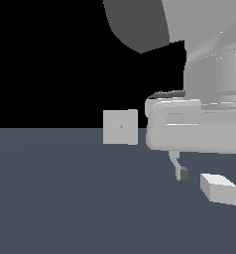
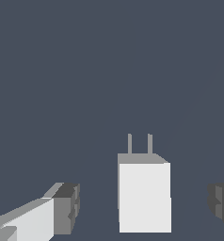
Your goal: Plug the charger into the wall socket.
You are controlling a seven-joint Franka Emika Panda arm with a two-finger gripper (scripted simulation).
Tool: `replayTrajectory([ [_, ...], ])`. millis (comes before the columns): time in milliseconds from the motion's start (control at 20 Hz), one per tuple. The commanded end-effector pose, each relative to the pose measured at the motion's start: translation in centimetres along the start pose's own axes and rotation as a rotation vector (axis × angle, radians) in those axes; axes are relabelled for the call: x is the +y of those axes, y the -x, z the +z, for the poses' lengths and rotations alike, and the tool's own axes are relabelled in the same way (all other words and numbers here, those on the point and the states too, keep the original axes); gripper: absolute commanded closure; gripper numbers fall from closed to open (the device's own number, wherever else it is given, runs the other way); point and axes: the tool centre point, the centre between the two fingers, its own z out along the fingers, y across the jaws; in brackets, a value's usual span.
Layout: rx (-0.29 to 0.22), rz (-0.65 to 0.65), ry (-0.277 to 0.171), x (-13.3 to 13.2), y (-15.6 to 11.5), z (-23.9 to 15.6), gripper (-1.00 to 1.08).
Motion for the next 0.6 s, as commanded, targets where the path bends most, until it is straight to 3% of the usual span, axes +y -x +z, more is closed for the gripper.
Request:
replayTrajectory([
  [0,0.001,0.000,0.000,-0.03,0.00,0.90,-0.92],
  [250,0.001,-0.001,-0.001,-0.05,-0.02,1.55,-0.92],
  [300,0.001,-0.001,-0.001,-0.05,-0.02,1.55,1.08],
  [550,0.001,-0.001,-0.001,-0.05,-0.02,1.55,1.08],
])
